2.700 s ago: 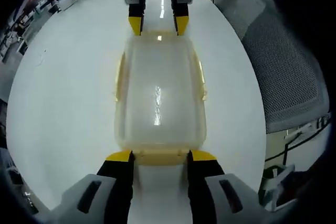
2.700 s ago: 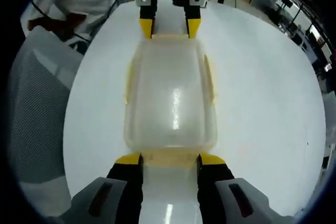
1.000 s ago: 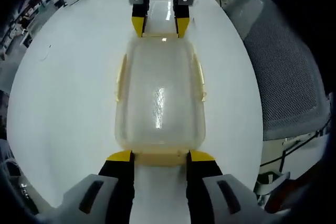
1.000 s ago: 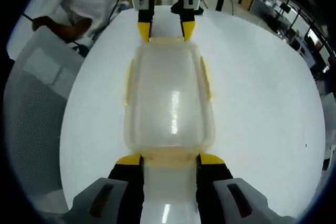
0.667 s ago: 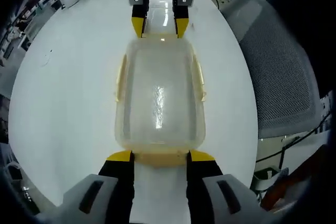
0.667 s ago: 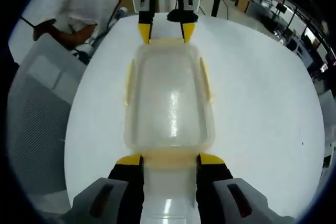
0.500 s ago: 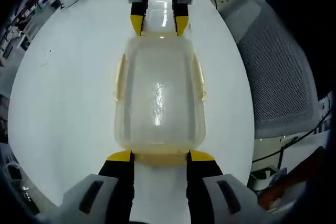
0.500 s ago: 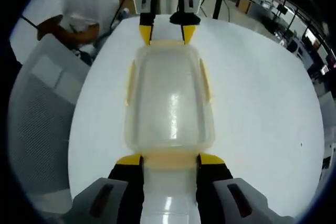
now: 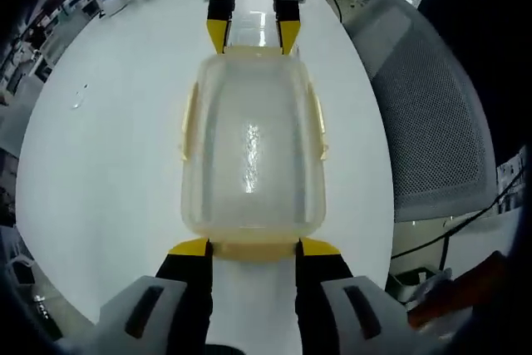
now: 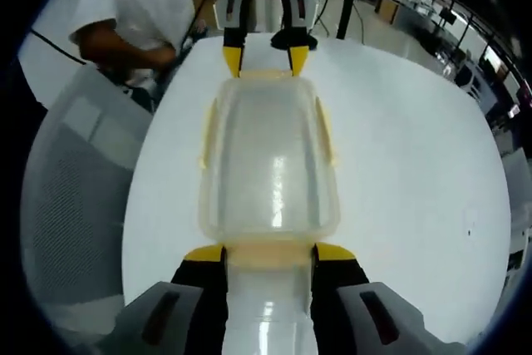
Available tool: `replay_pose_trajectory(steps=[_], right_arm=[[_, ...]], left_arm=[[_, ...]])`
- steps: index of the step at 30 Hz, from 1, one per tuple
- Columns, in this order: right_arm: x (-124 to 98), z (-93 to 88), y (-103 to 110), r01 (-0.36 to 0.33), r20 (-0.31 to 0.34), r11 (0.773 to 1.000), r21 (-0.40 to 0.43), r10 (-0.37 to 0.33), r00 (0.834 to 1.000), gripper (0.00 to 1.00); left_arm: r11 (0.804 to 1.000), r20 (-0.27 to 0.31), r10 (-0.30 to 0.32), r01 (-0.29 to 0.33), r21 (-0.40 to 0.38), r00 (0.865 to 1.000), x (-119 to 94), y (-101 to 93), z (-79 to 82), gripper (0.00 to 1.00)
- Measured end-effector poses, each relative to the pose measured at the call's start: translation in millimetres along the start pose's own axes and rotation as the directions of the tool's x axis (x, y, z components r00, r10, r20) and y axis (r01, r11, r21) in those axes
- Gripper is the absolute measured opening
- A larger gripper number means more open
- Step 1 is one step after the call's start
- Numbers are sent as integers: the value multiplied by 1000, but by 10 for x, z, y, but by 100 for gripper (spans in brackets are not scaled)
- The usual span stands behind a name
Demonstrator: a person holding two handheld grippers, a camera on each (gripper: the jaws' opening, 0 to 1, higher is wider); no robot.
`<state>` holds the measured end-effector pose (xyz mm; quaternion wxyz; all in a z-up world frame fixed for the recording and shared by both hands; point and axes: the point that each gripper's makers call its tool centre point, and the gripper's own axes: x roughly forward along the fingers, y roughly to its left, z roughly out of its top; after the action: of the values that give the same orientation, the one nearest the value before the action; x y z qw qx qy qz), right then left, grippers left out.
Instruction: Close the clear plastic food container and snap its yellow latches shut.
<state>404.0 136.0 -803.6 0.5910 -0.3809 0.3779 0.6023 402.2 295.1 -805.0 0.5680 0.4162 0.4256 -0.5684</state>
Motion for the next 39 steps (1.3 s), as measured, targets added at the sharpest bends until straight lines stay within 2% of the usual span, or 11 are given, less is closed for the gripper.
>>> replay_pose_trajectory(steps=[4,10,16,31,39], right_arm=[[-52,-4,13,-5,-7,1000,4,5,1000,37],[-107,38,29,-6,-4,1000,17,6,1000,36],[-193,57,10,0,2,1000,21,0,1000,37],[-243,-50,51,-5,-18,1000,28,5,1000,37],[-300,-173,74,-6,-24,999,40,7,1000,37]], left_arm=[[1000,14,-3,3,8,1000,-54,-2,47,37],[1000,-18,-14,14,25,1000,-113,7,56,37],[999,-26,-15,16,33,1000,-174,43,85,37],[999,-19,-24,24,29,1000,-156,-7,204,37],[999,-12,-27,27,29,1000,-154,-32,343,37]])
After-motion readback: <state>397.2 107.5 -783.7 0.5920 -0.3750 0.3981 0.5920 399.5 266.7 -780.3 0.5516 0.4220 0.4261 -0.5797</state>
